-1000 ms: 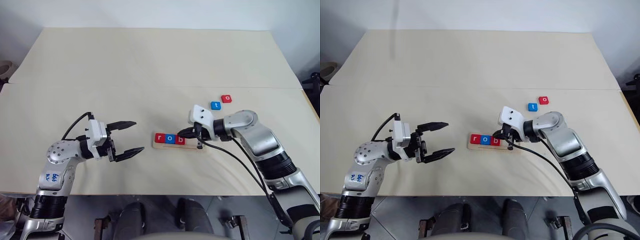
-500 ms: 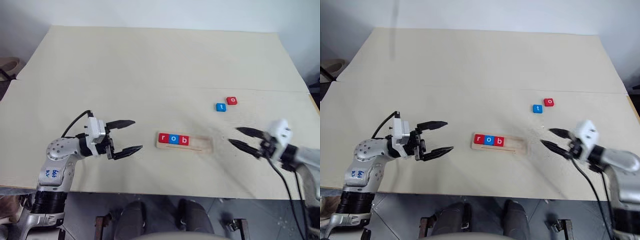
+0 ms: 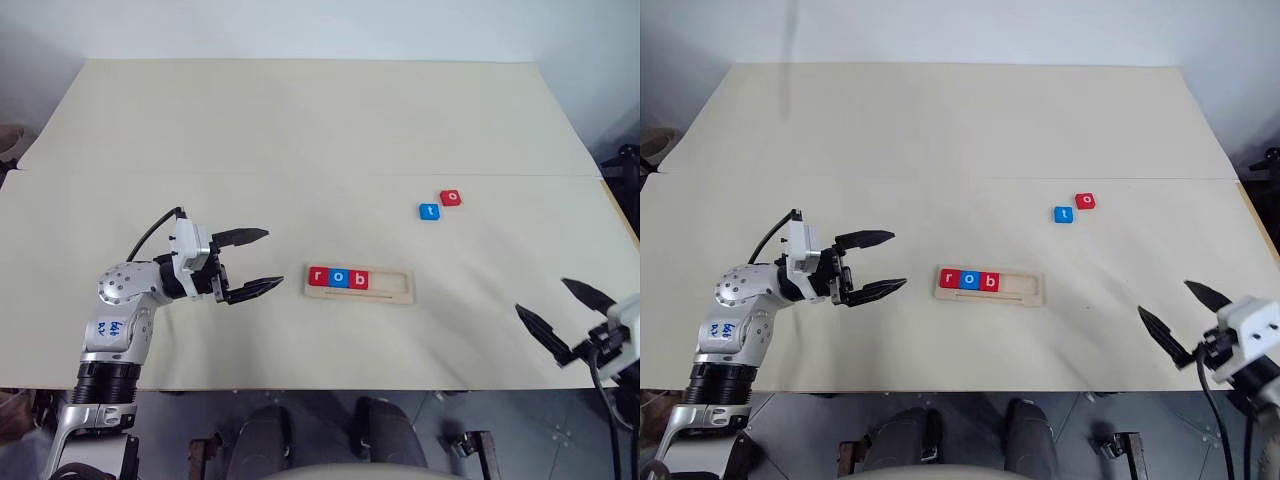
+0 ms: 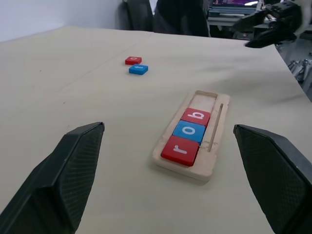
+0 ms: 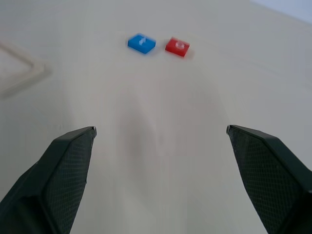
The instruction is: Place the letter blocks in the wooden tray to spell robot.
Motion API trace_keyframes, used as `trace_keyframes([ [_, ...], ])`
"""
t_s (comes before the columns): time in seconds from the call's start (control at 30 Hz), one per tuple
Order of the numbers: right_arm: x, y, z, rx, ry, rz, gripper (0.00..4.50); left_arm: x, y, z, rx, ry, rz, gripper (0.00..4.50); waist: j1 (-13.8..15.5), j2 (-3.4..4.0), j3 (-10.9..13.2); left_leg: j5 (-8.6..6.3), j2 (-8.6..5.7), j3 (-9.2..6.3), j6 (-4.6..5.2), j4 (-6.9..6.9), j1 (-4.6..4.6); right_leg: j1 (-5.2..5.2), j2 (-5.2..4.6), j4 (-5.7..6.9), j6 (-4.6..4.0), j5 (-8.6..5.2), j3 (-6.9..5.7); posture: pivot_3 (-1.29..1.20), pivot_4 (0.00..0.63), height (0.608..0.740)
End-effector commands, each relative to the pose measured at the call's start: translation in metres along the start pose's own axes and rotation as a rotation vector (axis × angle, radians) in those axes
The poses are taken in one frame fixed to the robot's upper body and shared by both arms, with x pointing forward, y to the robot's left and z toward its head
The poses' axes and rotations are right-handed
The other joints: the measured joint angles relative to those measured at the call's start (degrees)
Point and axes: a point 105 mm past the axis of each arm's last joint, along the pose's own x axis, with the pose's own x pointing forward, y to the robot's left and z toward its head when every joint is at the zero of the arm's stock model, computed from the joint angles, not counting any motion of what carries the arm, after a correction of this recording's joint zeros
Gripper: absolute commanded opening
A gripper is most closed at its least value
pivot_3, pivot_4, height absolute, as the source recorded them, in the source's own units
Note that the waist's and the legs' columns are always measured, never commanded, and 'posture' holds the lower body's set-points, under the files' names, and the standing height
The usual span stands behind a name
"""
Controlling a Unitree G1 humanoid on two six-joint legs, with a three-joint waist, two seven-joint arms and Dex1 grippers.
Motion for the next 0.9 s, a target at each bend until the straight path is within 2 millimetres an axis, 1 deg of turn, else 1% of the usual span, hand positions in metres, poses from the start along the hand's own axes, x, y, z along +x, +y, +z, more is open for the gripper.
trace_keyframes([
  [0.03,0.028,-0.006,0.019,0.01,0.021,0.023,4.49,0.001,0.003,0.003,0.032,-0.007,-0.001,4.5,0.1,0.02,0.0,0.0,0.0,0.0,0.0,0.01,-0.01,-0.01,0.0,0.02,0.0,0.0,0.0,0.0,0.15,0.74],
  [0.13,0.069,-0.017,0.023,0.055,0.15,0.014,4.49,0.002,0.004,0.001,0.037,-0.007,-0.002,4.5,0.0,0.01,0.0,0.0,0.0,0.0,0.0,0.08,-0.04,-0.03,-0.01,0.02,0.0,0.0,0.01,0.0,0.15,0.74],
  [0.17,0.078,-0.019,0.024,0.062,0.184,0.01,4.49,0.002,0.003,0.0,0.038,-0.008,-0.002,4.5,0.0,0.02,0.0,0.0,0.0,0.01,0.0,0.1,-0.04,-0.04,-0.01,0.05,0.0,0.0,0.02,0.0,0.15,0.74],
  [0.27,0.12,-0.022,0.032,0.086,0.223,-0.003,4.49,0.005,0.001,-0.001,0.048,-0.011,-0.009,4.5,0.2,0.02,0.0,0.01,0.03,-0.03,-0.01,0.05,-0.07,-0.1,0.0,0.11,-0.08,-0.04,-0.06,0.0,0.15,0.74],
  [0.33,0.134,-0.023,0.033,0.105,0.251,-0.01,4.49,0.006,0.0,-0.001,0.052,-0.013,-0.012,4.5,0.3,0.02,0.0,0.01,0.02,0.0,-0.02,0.04,-0.15,-0.16,0.0,0.1,-0.07,-0.04,-0.06,0.0,0.15,0.74],
  [0.43,0.147,-0.023,0.03,0.099,0.296,-0.026,4.49,0.008,-0.002,-0.001,0.054,-0.012,-0.011,4.5,0.7,0.02,0.0,0.01,0.0,-0.02,-0.01,0.07,-0.27,-0.17,-0.02,0.02,-0.06,-0.03,-0.14,0.0,0.15,0.74],
  [0.5,0.153,-0.023,0.031,0.093,0.308,-0.035,4.49,0.007,-0.004,-0.001,0.055,-0.012,-0.008,4.5,0.5,0.02,0.0,0.0,-0.03,0.02,0.01,0.09,-0.32,-0.17,-0.04,-0.1,0.01,0.01,-0.13,0.0,0.15,0.74],
  [0.57,0.157,-0.023,0.033,0.094,0.303,-0.039,4.49,0.007,-0.004,-0.001,0.054,-0.012,-0.004,4.5,0.2,0.02,0.0,0.0,-0.03,0.03,0.01,0.08,-0.34,-0.17,-0.04,-0.15,0.08,0.04,-0.12,0.0,0.15,0.74],
  [0.7,0.163,-0.023,0.044,0.12,0.273,-0.05,4.49,0.003,-0.006,-0.001,0.053,-0.011,0.011,4.5,0.1,0.02,0.0,0.0,-0.01,0.02,0.0,0.06,-0.31,-0.17,-0.03,-0.12,0.08,0.04,-0.12,0.0,0.15,0.74],
  [0.9,0.166,-0.022,0.047,0.125,0.27,-0.035,4.49,0.005,-0.007,0.001,0.058,-0.016,0.02,4.5,0.0,0.02,0.0,0.0,-0.01,0.04,0.0,0.06,-0.3,-0.17,-0.03,-0.12,0.08,0.04,-0.1,0.0,0.15,0.74],
])
